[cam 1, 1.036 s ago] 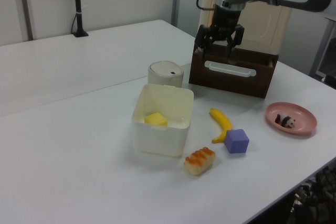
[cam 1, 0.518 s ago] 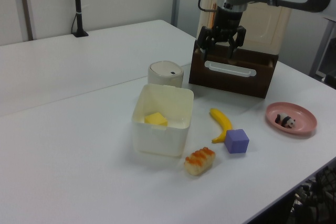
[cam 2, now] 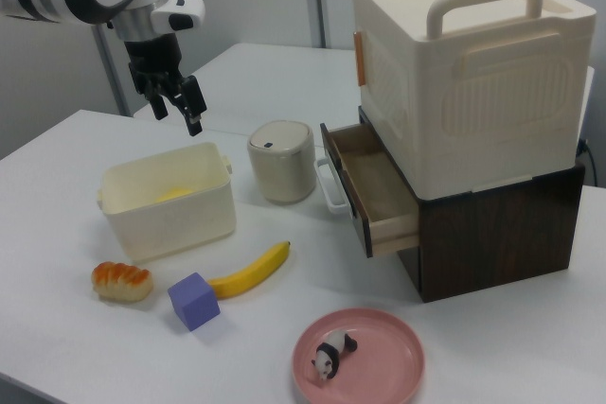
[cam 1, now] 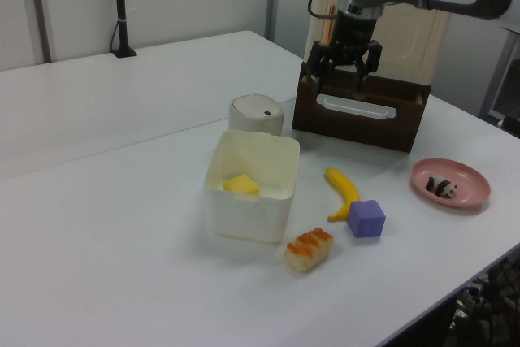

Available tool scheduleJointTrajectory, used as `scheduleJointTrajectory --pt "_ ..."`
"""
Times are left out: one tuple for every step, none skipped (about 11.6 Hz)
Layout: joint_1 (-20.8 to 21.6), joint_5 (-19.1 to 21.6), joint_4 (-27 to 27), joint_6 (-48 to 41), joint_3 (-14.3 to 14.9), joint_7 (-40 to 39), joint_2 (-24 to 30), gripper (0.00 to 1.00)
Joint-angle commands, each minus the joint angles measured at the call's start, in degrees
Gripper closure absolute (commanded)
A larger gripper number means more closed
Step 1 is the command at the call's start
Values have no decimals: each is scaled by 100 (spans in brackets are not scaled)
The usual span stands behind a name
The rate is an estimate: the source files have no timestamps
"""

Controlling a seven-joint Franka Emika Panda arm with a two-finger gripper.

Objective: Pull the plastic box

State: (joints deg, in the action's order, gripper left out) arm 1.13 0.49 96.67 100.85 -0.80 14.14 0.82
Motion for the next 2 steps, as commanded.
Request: scheduleJointTrajectory --pt "168 74 45 -136 168 -122 94 0" --pt "168 74 54 -136 168 -122 94 0"
